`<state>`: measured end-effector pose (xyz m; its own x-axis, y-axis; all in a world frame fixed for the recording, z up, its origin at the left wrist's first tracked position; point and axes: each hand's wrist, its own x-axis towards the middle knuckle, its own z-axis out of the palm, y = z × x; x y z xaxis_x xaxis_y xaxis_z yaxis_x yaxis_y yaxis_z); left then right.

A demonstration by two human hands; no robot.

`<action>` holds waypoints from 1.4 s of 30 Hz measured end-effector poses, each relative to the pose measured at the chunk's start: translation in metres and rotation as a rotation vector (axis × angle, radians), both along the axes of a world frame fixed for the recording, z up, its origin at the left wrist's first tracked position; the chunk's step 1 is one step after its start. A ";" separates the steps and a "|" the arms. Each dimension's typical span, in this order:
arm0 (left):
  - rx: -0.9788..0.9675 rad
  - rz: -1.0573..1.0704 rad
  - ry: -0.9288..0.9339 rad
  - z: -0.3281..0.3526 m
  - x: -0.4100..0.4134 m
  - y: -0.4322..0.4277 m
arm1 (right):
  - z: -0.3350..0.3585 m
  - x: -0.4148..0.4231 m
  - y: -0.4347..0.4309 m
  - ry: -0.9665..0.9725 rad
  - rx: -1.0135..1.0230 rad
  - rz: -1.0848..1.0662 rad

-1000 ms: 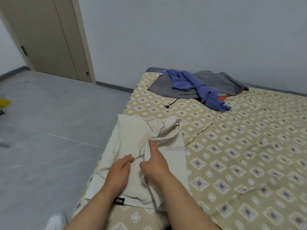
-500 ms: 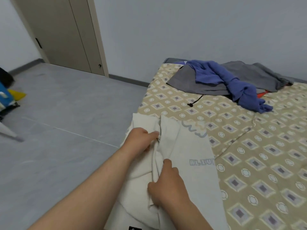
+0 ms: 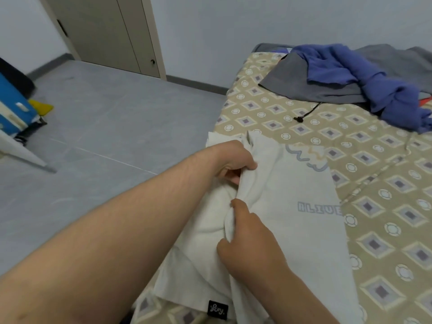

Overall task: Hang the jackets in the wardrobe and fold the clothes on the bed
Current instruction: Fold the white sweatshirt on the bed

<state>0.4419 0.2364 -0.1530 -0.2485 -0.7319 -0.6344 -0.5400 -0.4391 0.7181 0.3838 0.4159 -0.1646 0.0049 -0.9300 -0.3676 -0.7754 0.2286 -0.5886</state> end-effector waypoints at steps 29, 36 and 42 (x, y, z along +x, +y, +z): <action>-0.120 0.486 0.181 -0.036 0.115 0.100 | -0.003 -0.002 -0.009 -0.030 -0.096 0.145; -0.263 0.169 -0.132 -0.026 0.122 0.135 | -0.001 -0.006 -0.009 -0.051 -0.051 0.125; -0.074 0.384 0.068 -0.040 0.134 0.146 | -0.004 -0.025 -0.015 0.001 -0.046 0.070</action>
<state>0.5761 0.3819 -0.1926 0.0128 -0.8230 -0.5679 -0.2964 -0.5456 0.7839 0.3589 0.4012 -0.1684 0.0702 -0.9433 -0.3245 -0.7892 0.1464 -0.5964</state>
